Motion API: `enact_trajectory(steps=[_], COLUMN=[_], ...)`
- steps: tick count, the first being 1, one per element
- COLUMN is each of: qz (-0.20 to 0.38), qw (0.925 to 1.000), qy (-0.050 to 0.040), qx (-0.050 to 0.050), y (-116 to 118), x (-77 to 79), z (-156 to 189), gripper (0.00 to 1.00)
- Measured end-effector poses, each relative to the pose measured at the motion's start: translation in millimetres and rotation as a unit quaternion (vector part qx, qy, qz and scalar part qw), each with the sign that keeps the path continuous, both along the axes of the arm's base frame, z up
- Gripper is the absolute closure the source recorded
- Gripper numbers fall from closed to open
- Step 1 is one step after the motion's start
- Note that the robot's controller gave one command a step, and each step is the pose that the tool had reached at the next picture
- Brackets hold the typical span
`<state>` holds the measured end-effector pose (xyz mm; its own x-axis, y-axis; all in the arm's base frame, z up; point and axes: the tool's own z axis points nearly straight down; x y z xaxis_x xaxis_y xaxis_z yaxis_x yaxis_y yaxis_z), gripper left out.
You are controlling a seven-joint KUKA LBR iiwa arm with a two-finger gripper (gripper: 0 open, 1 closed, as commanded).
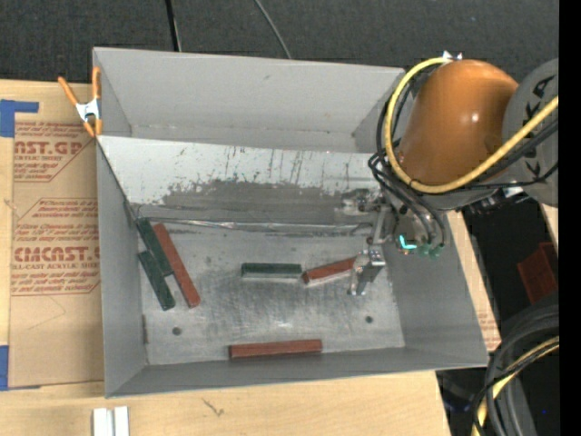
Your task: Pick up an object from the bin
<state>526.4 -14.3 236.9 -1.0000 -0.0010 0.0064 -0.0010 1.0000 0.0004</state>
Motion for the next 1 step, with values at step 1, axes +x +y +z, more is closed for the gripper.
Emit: enact_trajectory(steps=[1], qz=[0.0], qw=[1.0], qy=[-0.0041], qx=[0.0], y=[-0.1], x=[1.5], z=[4.2], gripper=[0.0])
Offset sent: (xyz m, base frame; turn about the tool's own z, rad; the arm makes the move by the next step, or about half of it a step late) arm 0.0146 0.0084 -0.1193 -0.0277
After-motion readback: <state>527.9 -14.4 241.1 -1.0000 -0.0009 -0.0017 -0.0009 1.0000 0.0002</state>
